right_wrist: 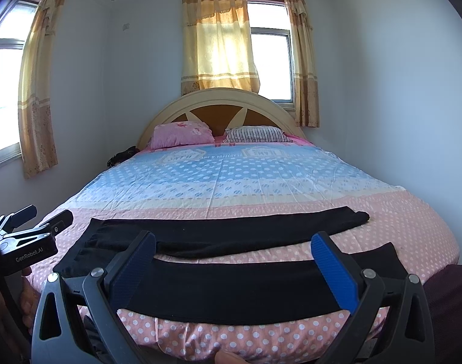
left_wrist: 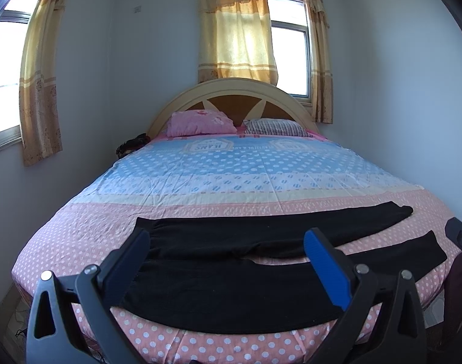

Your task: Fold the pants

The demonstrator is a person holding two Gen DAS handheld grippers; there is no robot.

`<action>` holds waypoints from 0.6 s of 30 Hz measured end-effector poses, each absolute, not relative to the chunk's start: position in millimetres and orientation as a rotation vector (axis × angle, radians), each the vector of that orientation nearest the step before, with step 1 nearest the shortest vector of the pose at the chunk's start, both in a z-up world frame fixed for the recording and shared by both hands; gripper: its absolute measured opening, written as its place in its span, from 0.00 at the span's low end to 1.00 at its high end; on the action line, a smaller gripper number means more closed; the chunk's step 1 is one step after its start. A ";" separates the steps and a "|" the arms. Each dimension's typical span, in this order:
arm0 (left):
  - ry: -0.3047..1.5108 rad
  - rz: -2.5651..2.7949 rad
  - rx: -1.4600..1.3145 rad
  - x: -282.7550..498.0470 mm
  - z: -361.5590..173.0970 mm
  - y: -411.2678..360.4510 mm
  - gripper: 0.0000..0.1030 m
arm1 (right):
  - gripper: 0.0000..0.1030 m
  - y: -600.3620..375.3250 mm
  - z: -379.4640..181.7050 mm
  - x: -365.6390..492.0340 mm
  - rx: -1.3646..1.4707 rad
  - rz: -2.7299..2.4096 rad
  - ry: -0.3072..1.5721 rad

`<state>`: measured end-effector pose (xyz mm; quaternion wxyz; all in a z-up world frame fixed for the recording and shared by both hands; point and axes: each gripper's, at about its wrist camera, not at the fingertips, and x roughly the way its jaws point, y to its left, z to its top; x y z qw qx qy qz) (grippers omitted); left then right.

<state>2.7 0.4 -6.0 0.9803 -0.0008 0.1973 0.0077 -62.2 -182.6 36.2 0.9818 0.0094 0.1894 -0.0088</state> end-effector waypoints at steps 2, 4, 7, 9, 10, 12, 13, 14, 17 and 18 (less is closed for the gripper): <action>0.397 0.017 -0.001 3.3 -5.5 0.6 1.00 | 0.99 -183.3 35.7 -61.7 0.019 -0.019 0.383; 0.395 0.018 -0.004 3.4 -5.4 1.5 1.00 | 0.99 -183.9 35.6 -61.3 0.019 -0.019 0.383; 0.392 0.020 -0.007 3.8 -5.4 2.1 1.00 | 0.99 -183.1 36.1 -60.9 0.019 -0.020 0.385; 0.392 0.020 -0.008 4.2 -5.3 2.2 1.00 | 0.99 -182.6 36.0 -61.1 0.019 -0.018 0.386; 0.392 0.020 -0.008 3.8 -5.6 2.2 1.00 | 0.99 -182.2 35.8 -61.0 0.018 -0.018 0.388; 0.391 0.020 -0.009 3.9 -5.5 2.2 1.00 | 0.99 -182.2 35.5 -60.7 0.017 -0.018 0.389; 0.392 0.020 -0.009 4.0 -5.4 2.4 1.00 | 0.99 -182.6 35.2 -60.2 0.017 -0.017 0.390; 0.392 0.021 -0.009 4.0 -5.5 2.5 1.00 | 0.99 -182.7 35.0 -60.3 0.017 -0.016 0.391; 0.392 0.020 -0.009 3.9 -5.7 2.8 1.00 | 0.99 -182.1 34.6 -59.2 0.016 -0.018 0.392; 0.392 0.020 -0.010 3.4 -6.0 3.3 1.00 | 0.99 -182.3 34.6 -59.5 0.017 -0.017 0.392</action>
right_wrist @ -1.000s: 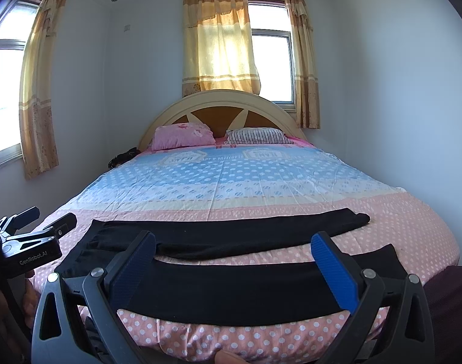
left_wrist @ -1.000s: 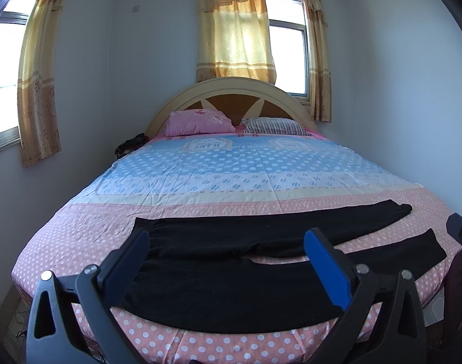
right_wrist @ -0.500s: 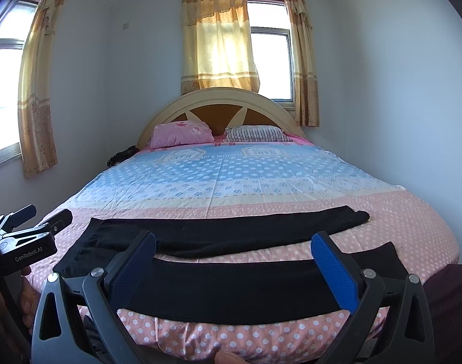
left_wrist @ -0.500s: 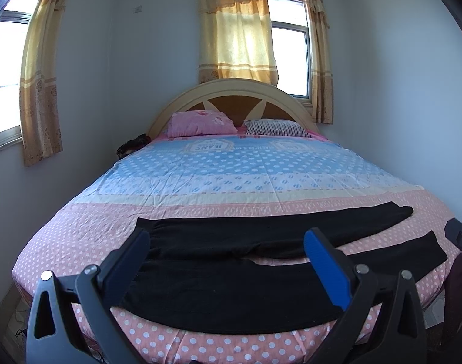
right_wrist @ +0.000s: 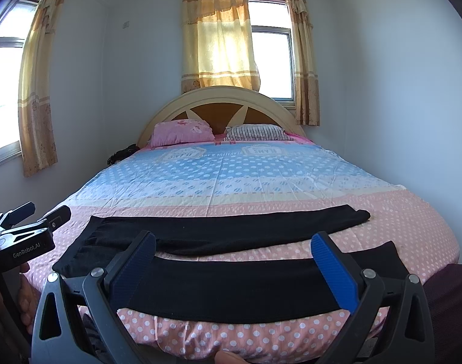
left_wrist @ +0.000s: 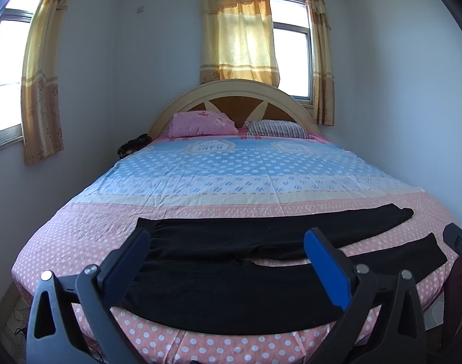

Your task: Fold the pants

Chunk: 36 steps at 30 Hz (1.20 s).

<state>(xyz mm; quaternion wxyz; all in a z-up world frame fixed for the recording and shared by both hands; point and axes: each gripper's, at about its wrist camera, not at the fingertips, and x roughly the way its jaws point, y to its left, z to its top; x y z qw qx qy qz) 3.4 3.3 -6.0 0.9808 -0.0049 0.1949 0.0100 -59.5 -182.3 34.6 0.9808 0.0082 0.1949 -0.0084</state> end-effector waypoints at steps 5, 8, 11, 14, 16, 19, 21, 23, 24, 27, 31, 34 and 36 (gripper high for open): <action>0.390 0.021 -0.011 3.6 -5.9 3.7 1.00 | 0.99 -183.3 33.3 -59.7 0.018 -0.018 0.393; 0.391 0.021 -0.011 3.4 -6.1 3.9 1.00 | 0.99 -183.4 32.4 -59.3 0.017 -0.019 0.397; 0.393 0.021 -0.012 4.0 -6.3 4.3 1.00 | 0.99 -183.8 31.1 -58.1 0.016 -0.020 0.399; 0.393 0.022 -0.011 4.0 -6.5 4.3 1.00 | 0.99 -185.1 29.7 -57.1 0.016 -0.020 0.403; 0.393 0.022 -0.013 4.0 -6.7 4.6 1.00 | 0.99 -185.2 29.2 -57.1 0.016 -0.021 0.403; 0.394 0.024 -0.012 3.7 -6.9 4.1 1.00 | 0.99 -185.1 28.0 -56.7 0.017 -0.022 0.407; 0.395 0.023 -0.012 4.0 -7.1 3.9 1.00 | 0.99 -185.1 27.3 -56.7 0.017 -0.022 0.409; 0.397 0.023 -0.012 4.5 -8.5 3.8 1.00 | 0.99 -184.6 26.7 -55.6 0.015 -0.022 0.413; 0.398 0.023 -0.012 4.7 -8.9 3.6 1.00 | 0.99 -184.4 25.9 -55.6 0.014 -0.022 0.414; 0.400 0.023 -0.012 4.7 -9.9 3.4 1.00 | 0.99 -183.5 24.1 -54.1 0.012 -0.021 0.421; 0.403 0.022 -0.012 5.3 -11.2 3.4 1.00 | 0.99 -182.2 21.8 -52.0 0.011 -0.023 0.428; 0.409 0.022 -0.011 9.0 -15.2 4.8 1.00 | 0.99 -182.9 17.1 -47.7 0.005 -0.027 0.434; 0.415 0.004 0.002 16.0 -20.2 8.0 1.00 | 0.99 -185.4 11.4 -42.2 0.002 -0.038 0.443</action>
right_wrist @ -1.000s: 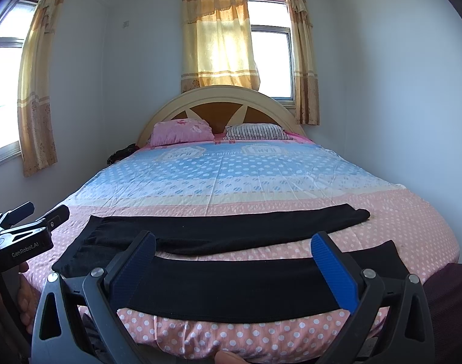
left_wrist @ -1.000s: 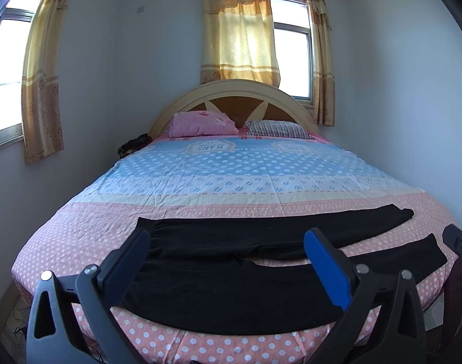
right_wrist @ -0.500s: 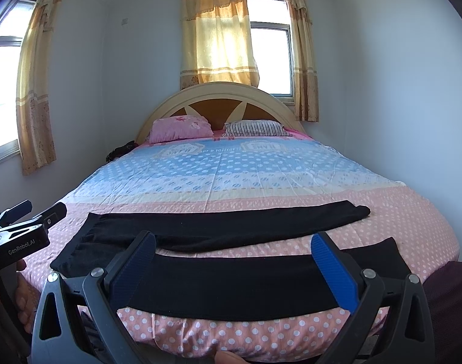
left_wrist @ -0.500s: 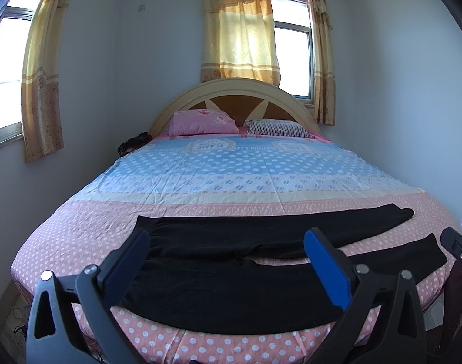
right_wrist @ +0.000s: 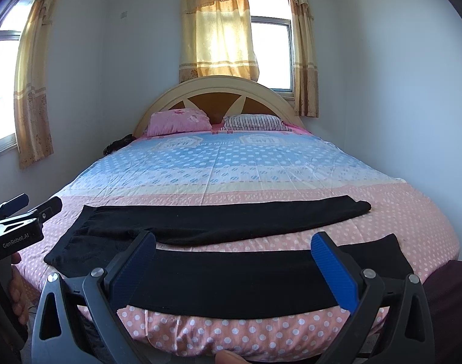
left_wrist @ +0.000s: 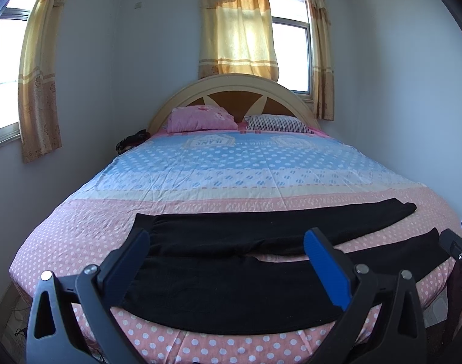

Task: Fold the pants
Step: 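Lower both grippers onto the black pants' waistband and close them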

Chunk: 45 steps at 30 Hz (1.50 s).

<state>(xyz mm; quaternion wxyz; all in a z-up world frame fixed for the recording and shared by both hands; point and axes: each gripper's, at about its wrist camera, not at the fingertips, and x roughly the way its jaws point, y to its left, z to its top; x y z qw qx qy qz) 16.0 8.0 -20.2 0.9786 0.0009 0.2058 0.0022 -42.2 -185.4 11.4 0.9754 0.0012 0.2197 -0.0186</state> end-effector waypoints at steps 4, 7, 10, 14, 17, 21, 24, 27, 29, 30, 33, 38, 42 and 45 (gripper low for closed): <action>0.441 0.044 0.012 50.5 -31.4 33.7 1.00 | 0.99 -198.5 -8.8 -22.0 0.006 -0.048 0.494; 0.462 0.130 0.039 91.7 -40.0 68.6 1.00 | 0.99 -209.4 -27.3 -1.7 -0.010 -0.048 0.553; 0.541 0.180 0.086 134.9 -52.9 107.8 1.00 | 0.99 -223.6 -39.9 13.8 -0.023 -0.056 0.565; 0.590 0.228 0.111 168.5 -69.2 151.7 1.00 | 0.99 -248.9 -52.2 39.5 -0.046 -0.080 0.594; 0.653 0.223 0.092 190.9 -86.7 177.3 0.99 | 0.98 -272.7 -59.6 60.0 -0.058 -0.116 0.630; 0.754 0.202 0.092 224.0 -115.1 189.1 0.82 | 0.88 -302.8 -68.2 86.5 -0.029 -0.143 0.700; 0.819 0.169 0.096 248.3 -133.0 190.8 0.70 | 0.76 -323.6 -76.0 108.0 0.008 -0.152 0.746; 0.849 0.147 0.103 266.8 -142.4 190.6 0.68 | 0.74 -344.6 -80.2 124.0 0.050 -0.171 0.770; 0.868 0.122 0.093 278.1 -147.6 190.9 0.63 | 0.74 -356.9 -80.4 133.0 0.054 -0.201 0.778; 0.884 0.117 0.094 282.9 -150.4 192.3 0.59 | 0.73 -362.9 -79.8 137.0 0.052 -0.212 0.779; 0.912 0.111 0.076 294.3 -159.1 199.9 0.53 | 0.73 -378.9 -77.6 147.6 0.044 -0.247 0.782; 0.928 0.038 -0.004 303.0 -168.3 208.3 0.40 | 0.73 -407.8 -78.3 167.8 0.090 -0.265 0.804; 0.920 0.016 0.010 300.2 -168.9 205.1 0.32 | 0.73 -433.3 -82.3 184.5 0.120 -0.295 0.820; 0.917 0.014 0.030 305.7 -166.8 207.5 0.19 | 0.66 -458.6 -86.6 196.9 0.137 -0.340 0.840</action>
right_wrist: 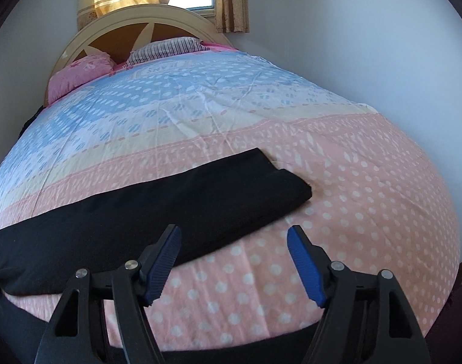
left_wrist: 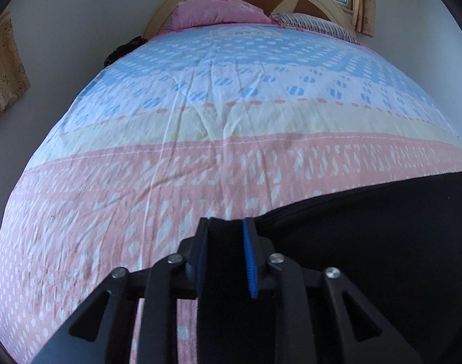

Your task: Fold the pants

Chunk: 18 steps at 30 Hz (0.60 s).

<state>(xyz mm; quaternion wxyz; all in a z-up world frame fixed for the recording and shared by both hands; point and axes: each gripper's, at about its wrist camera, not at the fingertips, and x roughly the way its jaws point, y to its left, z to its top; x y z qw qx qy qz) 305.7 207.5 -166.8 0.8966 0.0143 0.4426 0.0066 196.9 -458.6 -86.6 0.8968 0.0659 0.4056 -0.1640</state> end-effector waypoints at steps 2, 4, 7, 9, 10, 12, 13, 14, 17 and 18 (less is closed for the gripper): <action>0.911 0.006 0.042 304.8 -165.7 206.9 0.17 | 0.59 -477.7 -90.1 205.5 0.159 -0.373 0.861; 0.901 0.005 0.061 303.7 -165.3 205.2 0.16 | 0.59 -497.4 -92.8 212.9 0.204 -0.383 0.871; 0.899 0.014 0.076 305.2 -165.2 203.8 0.16 | 0.60 -520.6 -95.5 225.4 0.250 -0.387 0.869; 0.901 0.020 0.079 306.5 -165.2 202.7 0.16 | 0.60 -530.0 -97.2 235.4 0.267 -0.378 0.870; 0.902 0.021 0.078 306.8 -165.5 202.6 0.16 | 0.60 -533.3 -98.3 242.2 0.276 -0.371 0.880; 0.904 0.023 0.085 308.1 -165.9 202.2 0.17 | 0.60 -536.6 -100.4 257.6 0.266 -0.368 0.899; 0.906 0.025 0.085 308.6 -166.3 202.2 0.17 | 0.60 -536.3 -101.2 266.5 0.255 -0.359 0.906; 0.907 0.028 0.089 309.2 -166.5 202.1 0.17 | 0.60 -537.7 -103.1 275.2 0.248 -0.346 0.915; 0.911 0.044 0.102 311.3 -167.4 200.8 0.19 | 0.62 -536.8 -111.4 302.0 0.223 -0.328 0.953; 0.913 0.047 0.100 312.7 -167.7 200.7 0.20 | 0.64 -538.1 -114.8 309.3 0.216 -0.330 0.968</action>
